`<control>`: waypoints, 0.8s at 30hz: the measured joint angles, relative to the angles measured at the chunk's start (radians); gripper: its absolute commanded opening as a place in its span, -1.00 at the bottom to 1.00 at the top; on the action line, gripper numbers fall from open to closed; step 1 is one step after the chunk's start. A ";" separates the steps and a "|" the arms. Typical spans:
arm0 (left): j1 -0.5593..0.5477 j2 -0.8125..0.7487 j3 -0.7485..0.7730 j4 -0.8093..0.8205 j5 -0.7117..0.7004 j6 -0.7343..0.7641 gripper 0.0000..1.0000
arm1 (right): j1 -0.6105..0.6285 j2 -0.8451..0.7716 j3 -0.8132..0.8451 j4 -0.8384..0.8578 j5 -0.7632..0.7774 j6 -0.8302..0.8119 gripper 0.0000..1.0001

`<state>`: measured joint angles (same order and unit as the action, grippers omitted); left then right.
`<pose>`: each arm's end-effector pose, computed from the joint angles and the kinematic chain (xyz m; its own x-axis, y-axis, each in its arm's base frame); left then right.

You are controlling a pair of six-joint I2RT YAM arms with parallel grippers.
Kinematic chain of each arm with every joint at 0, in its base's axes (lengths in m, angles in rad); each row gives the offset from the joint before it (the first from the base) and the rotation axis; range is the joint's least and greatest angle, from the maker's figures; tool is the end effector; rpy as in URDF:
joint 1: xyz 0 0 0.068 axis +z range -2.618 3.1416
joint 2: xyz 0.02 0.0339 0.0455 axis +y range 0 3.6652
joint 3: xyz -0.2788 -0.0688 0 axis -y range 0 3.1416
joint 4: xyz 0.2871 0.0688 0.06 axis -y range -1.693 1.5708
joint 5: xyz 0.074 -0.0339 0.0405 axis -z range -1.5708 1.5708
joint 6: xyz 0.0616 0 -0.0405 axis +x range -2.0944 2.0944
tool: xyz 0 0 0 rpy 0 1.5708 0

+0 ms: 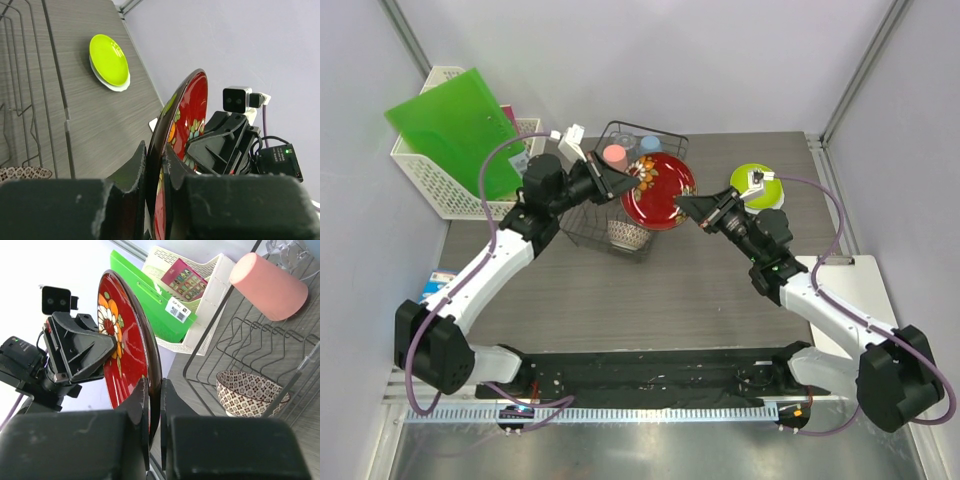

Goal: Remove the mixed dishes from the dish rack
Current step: Pick up the plate from the dish rack, then place the plate at the center of the board.

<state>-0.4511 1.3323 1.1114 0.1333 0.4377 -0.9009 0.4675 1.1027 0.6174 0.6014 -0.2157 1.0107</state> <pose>0.3276 -0.1877 0.3687 -0.6563 -0.4710 -0.5895 0.4194 0.4217 -0.8039 0.2703 0.1512 0.2970 -0.4788 0.6853 -0.5487 -0.4223 0.3681 0.8283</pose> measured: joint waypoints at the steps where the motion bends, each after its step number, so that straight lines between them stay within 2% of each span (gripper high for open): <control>1: 0.000 0.000 -0.002 0.001 0.000 0.003 -0.27 | 0.000 0.002 0.000 -0.003 0.000 0.003 -0.98; 2: 0.001 0.000 -0.003 -0.003 0.001 0.010 0.45 | 0.000 0.002 0.001 -0.008 0.000 0.001 -0.98; 4: 0.002 -0.002 -0.003 -0.017 -0.001 0.021 0.93 | 0.002 -0.005 0.014 -0.056 0.009 -0.035 -0.98; 5: 0.000 -0.007 -0.002 -0.034 -0.008 0.029 0.99 | 0.002 -0.013 0.020 -0.098 0.021 -0.054 -0.98; 11: -0.005 -0.114 0.012 -0.222 -0.251 0.062 0.99 | 0.002 -0.079 0.103 -0.463 0.232 -0.199 -0.98; 14: -0.005 -0.190 0.013 -0.275 -0.375 0.071 1.00 | -0.036 -0.093 0.165 -0.591 0.323 -0.230 -0.98; 17: -0.005 -0.253 0.012 -0.312 -0.448 0.083 1.00 | -0.172 -0.085 0.222 -0.671 0.338 -0.219 -0.98; 20: -0.005 -0.292 0.004 -0.345 -0.480 0.097 0.99 | -0.347 -0.039 0.238 -0.683 0.315 -0.169 -0.98; 24: -0.005 -0.340 -0.061 -0.390 -0.488 0.096 1.00 | -0.522 0.100 0.237 -0.689 0.304 -0.080 -0.98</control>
<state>-0.4557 0.9928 1.0500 -0.2565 -0.0498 -0.8047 -0.0547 1.2030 0.8539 -0.0879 0.0883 0.9310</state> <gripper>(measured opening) 0.996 0.111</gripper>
